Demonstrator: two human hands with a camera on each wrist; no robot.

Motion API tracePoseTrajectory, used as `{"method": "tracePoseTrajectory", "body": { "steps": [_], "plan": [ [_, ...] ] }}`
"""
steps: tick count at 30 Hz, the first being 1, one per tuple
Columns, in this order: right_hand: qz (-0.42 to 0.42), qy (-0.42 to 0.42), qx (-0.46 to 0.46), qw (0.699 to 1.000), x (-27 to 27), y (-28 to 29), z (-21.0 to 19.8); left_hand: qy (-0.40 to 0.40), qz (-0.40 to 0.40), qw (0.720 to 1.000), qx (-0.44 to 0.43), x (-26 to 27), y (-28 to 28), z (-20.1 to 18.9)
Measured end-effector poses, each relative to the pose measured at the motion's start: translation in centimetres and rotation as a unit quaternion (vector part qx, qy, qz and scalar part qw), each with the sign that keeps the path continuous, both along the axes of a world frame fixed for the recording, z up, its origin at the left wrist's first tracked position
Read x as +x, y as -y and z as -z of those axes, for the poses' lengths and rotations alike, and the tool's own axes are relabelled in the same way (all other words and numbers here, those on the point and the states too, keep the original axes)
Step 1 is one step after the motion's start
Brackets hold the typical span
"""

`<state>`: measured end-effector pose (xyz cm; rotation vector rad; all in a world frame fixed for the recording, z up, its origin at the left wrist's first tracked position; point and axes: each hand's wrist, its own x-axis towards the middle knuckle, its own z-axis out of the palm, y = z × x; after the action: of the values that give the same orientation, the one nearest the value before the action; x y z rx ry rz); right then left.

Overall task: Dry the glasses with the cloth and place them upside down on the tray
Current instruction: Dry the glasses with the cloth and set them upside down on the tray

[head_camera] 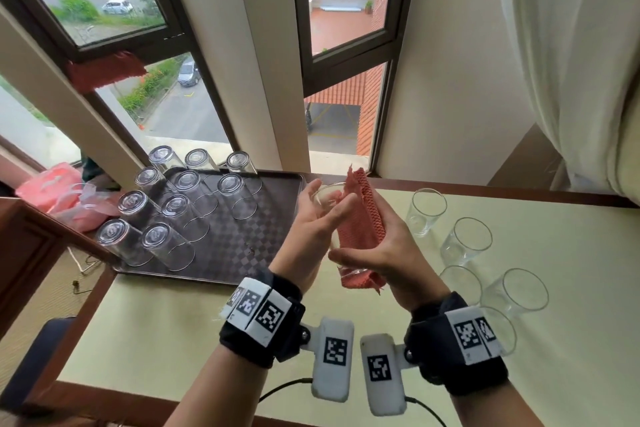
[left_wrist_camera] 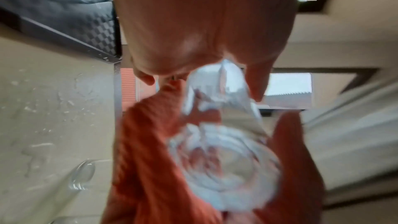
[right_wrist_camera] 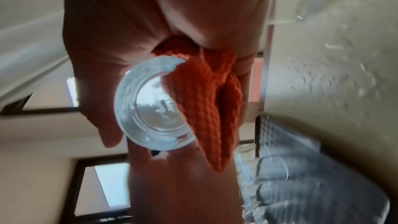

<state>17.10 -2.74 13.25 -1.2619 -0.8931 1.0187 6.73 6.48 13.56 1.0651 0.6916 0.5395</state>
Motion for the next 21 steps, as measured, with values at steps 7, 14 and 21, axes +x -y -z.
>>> {"method": "tracePoseTrajectory", "body": {
  "steps": [7,14,21],
  "plan": [
    [-0.03,-0.135,0.017,0.99,-0.3,0.6,0.5,0.025,0.071,0.997,0.014,-1.2,-0.7,0.7],
    [0.026,-0.002,-0.002,1.0,-0.9,0.3,-0.2,-0.004,0.029,0.999,0.023,-0.9,-0.3,0.2],
    [-0.033,-0.123,0.013,0.992,0.3,0.8,-1.6,0.077,0.081,0.994,0.015,-1.3,-0.8,-1.1]
  ]
}}
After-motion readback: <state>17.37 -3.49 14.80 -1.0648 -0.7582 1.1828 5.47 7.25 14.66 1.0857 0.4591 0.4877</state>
